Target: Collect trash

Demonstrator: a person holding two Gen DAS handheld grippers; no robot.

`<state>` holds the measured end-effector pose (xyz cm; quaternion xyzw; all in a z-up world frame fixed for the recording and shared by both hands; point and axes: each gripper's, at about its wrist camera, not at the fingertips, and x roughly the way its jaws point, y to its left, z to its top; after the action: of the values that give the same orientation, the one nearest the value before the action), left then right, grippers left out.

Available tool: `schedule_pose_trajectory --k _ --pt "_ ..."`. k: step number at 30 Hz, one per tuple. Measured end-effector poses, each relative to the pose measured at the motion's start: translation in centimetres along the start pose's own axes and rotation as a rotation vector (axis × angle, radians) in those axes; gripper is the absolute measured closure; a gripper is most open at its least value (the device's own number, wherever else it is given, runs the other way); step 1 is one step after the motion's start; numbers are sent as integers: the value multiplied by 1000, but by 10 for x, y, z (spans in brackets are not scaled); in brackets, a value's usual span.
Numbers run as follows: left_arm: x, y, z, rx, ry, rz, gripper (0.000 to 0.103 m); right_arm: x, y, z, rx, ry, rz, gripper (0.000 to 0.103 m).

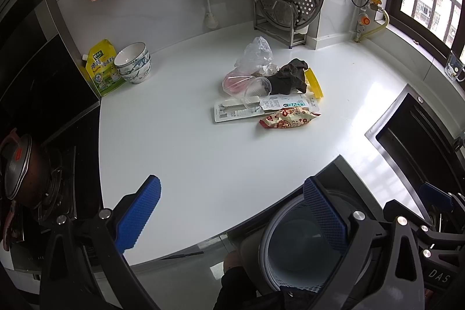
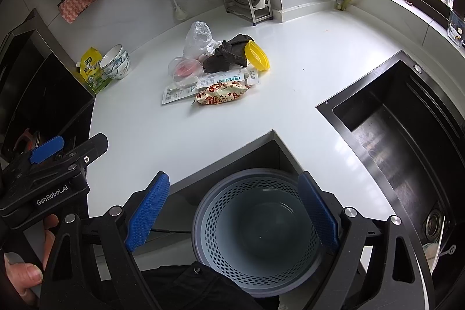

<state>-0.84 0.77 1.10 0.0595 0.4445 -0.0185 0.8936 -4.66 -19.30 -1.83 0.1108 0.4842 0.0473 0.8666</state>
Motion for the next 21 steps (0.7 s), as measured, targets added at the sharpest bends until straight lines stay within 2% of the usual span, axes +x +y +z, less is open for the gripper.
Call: schedule_pose_trajectory --k 21 --pt "0 -1 0 0 0 1 6 0 -3 2 1 0 1 17"
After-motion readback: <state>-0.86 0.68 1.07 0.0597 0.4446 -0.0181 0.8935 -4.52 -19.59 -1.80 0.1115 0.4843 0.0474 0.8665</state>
